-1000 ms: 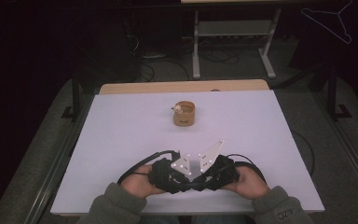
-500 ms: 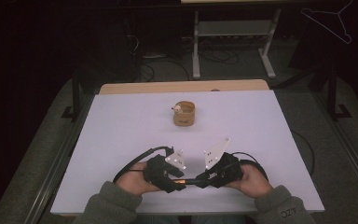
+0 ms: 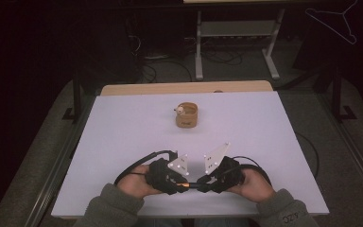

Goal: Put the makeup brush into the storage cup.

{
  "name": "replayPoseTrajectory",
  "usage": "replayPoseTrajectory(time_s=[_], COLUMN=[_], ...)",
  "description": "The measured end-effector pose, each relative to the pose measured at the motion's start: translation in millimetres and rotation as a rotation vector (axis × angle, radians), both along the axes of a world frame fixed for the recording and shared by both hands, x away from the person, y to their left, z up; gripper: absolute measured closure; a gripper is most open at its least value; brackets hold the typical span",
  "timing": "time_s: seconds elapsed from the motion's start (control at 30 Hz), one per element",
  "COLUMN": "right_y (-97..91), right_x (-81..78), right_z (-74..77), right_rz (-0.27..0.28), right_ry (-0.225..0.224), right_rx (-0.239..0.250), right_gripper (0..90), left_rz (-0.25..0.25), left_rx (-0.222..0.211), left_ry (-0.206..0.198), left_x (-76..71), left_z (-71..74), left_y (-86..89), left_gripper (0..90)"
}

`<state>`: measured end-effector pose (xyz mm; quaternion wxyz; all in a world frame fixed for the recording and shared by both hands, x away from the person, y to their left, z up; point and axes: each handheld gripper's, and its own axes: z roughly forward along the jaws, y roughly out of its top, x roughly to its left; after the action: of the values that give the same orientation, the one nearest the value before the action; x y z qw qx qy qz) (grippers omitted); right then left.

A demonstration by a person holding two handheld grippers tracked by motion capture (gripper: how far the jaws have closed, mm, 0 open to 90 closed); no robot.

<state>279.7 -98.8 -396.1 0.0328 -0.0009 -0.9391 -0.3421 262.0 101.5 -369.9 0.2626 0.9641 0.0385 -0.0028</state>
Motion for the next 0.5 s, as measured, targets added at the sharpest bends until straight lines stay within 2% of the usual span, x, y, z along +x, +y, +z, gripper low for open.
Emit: replayPoseTrajectory(time_s=[0.03, 0.2, 0.27, 0.33, 0.37, 0.4, 0.5], right_y=[1.5, 5.3, 6.0, 5.5, 4.2, 2.1, -5.8], right_x=[-1.4, -4.6, -4.9, -5.7, -4.9, -3.6, 0.4], right_z=[0.4, 0.7, -0.1, 0.1, 0.7, 1.8, 3.7], right_rz=[0.004, 0.014, 0.017, 0.016, 0.012, 0.007, -0.028], right_ry=[0.001, -0.015, -0.007, -0.012, -0.015, -0.018, -0.026], right_rx=[-0.003, -0.018, -0.027, -0.030, -0.025, -0.024, -0.013], right_gripper=[70.8, 74.0, 74.4, 74.5, 74.6, 74.7, 74.7], left_rz=[-0.004, -0.006, -0.008, 0.008, 0.025, 0.047, 0.101], left_rx=[-0.002, -0.004, -0.005, -0.028, -0.044, -0.070, -0.108], left_ry=[-0.015, -0.004, 0.000, -0.008, -0.011, 0.008, 0.016], left_x=[-0.3, -1.1, -1.3, -0.4, 1.4, 3.3, 8.7], left_z=[0.7, 1.9, 1.9, 2.4, 3.8, 5.0, 10.4], left_y=[-0.3, -0.4, -0.6, 0.2, 2.0, 4.1, 14.3], left_gripper=[72.0, 72.0, 71.8, 70.6, 66.0, 60.1, 50.4])
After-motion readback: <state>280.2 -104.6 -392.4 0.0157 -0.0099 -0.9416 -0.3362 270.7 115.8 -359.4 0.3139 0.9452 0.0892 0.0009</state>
